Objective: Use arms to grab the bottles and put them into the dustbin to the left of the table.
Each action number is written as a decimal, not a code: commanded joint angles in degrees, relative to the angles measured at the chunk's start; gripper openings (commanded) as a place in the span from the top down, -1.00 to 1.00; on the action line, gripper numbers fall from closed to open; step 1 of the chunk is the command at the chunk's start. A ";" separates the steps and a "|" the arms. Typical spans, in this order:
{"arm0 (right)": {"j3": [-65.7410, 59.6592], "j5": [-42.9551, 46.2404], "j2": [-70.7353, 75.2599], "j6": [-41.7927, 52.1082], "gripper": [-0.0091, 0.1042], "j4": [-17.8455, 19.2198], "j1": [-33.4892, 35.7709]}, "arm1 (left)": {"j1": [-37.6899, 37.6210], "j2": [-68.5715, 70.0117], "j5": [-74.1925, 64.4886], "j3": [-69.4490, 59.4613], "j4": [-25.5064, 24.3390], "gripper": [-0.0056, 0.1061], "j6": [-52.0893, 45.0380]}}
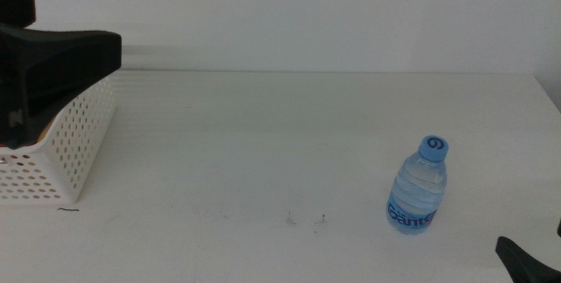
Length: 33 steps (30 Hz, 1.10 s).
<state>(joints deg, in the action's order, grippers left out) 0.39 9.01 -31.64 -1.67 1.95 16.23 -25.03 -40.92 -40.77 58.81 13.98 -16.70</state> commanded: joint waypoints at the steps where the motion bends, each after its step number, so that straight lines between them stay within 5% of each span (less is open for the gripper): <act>1: -0.39 5.66 -1.45 1.67 -0.68 3.27 1.08 | -0.11 0.20 1.14 0.39 -0.05 -0.78 0.24; 20: -0.39 20.07 -13.48 1.67 -0.68 4.38 1.40 | -0.11 0.20 2.65 0.39 -0.05 -0.78 0.24; 28: -0.39 36.45 -27.33 -0.80 -0.68 4.15 1.40 | -0.11 0.20 2.65 0.39 -0.05 -0.78 0.24; 33: -0.39 38.99 -32.89 -4.48 -0.68 4.15 1.40 | -0.11 0.20 2.65 0.39 -0.05 -0.78 0.24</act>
<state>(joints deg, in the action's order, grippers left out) 0.15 46.63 -63.00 -4.89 5.76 17.53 -25.03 -40.92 -38.68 58.81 13.98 -16.70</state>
